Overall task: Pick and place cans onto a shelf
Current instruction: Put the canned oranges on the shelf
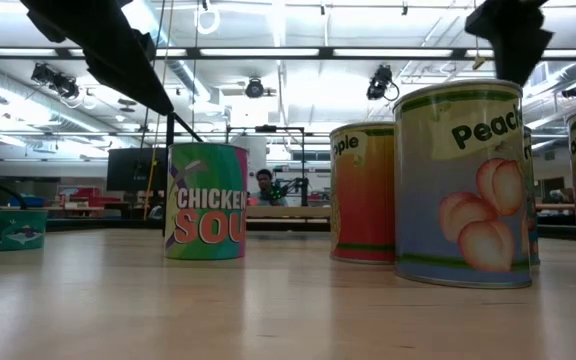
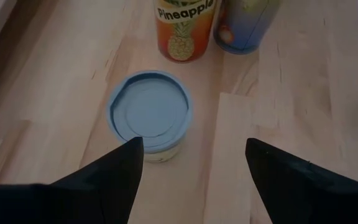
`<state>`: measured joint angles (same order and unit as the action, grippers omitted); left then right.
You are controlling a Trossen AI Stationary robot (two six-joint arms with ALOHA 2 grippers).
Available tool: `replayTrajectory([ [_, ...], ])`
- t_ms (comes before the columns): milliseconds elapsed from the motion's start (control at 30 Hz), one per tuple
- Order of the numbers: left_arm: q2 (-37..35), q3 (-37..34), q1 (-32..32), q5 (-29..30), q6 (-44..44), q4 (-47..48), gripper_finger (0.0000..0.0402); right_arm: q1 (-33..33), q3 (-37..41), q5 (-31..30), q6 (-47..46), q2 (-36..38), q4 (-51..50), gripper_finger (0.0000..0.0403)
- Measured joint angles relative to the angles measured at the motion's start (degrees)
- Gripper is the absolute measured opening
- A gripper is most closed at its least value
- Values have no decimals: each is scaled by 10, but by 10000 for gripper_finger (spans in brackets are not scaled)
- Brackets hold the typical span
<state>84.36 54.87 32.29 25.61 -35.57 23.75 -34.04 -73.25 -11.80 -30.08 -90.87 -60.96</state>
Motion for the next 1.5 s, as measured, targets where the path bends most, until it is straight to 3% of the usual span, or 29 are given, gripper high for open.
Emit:
replayTrajectory([
  [233,0,0,0,0,-2,0,288,-41,0,2,59,0,-8,378],
  [633,0,0,0,0,-3,0,288,-59,32,37,16,0,-27,378],
  [1033,0,0,-1,-4,-3,-3,288,-55,40,74,42,-72,-9,378],
  [1500,0,0,-1,-13,-3,-13,288,-29,40,69,11,-75,36,369],
])
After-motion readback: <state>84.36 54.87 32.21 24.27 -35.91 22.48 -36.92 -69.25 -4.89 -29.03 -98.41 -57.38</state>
